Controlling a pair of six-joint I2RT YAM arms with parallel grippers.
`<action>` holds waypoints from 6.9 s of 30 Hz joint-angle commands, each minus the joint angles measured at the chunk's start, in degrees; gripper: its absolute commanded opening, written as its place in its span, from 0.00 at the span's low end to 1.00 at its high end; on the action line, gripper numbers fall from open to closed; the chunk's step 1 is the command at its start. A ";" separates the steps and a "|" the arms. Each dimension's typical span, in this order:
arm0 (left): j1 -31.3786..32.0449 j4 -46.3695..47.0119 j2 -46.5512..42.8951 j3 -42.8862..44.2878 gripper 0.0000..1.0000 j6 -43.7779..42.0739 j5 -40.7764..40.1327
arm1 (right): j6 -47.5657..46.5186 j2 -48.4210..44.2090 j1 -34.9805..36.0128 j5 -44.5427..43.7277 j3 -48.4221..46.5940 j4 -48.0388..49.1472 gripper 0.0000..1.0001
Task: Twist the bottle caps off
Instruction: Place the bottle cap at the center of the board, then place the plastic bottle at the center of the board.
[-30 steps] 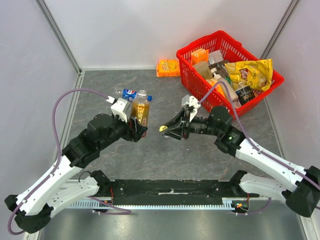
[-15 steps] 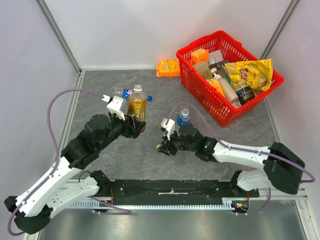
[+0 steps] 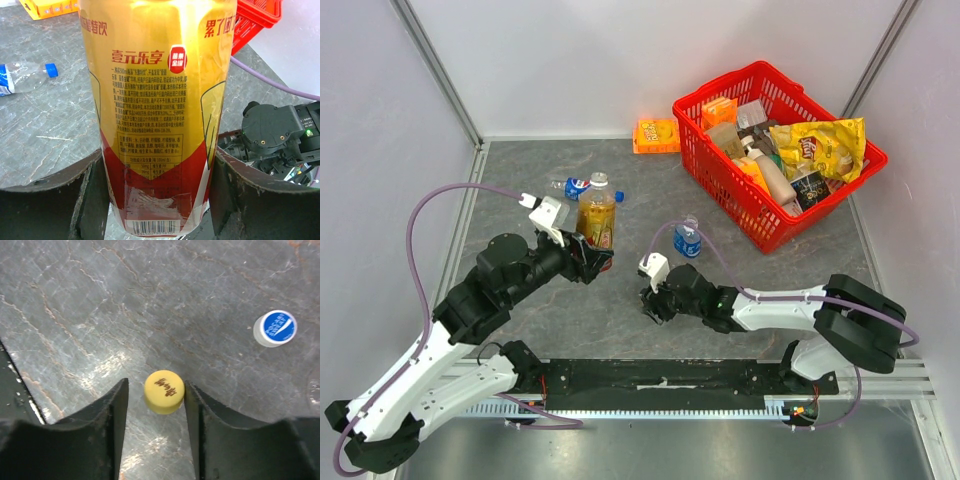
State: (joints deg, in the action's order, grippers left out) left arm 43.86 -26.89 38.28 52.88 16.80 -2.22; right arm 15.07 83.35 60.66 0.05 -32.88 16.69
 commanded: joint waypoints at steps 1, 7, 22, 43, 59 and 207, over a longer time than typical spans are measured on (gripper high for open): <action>0.09 1.50 -0.75 2.40 0.02 -1.77 1.52 | -0.83 -1.96 0.25 -4.36 0.28 3.18 0.61; 0.09 0.35 -1.54 2.22 0.02 -1.59 1.08 | -1.62 -4.42 0.33 -3.13 -0.60 1.95 0.81; 0.18 -5.36 -2.51 3.10 0.02 -2.21 0.46 | -2.68 -21.29 -0.11 1.44 -9.12 -8.16 0.98; 0.00 -2.02 -3.66 -0.68 0.02 -5.46 26.47 | 22.97 -23.50 -16.28 38.26 -18.18 16.86 0.98; 0.18 0.61 -1.37 -1.11 0.02 -5.02 30.34 | 35.64 -15.24 -16.72 36.24 -20.20 31.99 0.87; 0.09 -9.22 7.05 6.17 0.93 -15.56 -5.15 | -6.55 -19.97 -16.01 12.78 -12.39 18.29 0.98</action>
State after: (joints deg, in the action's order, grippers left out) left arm 43.86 -35.03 41.25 55.42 5.21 1.21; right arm 6.92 68.34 44.51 16.69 -46.09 38.20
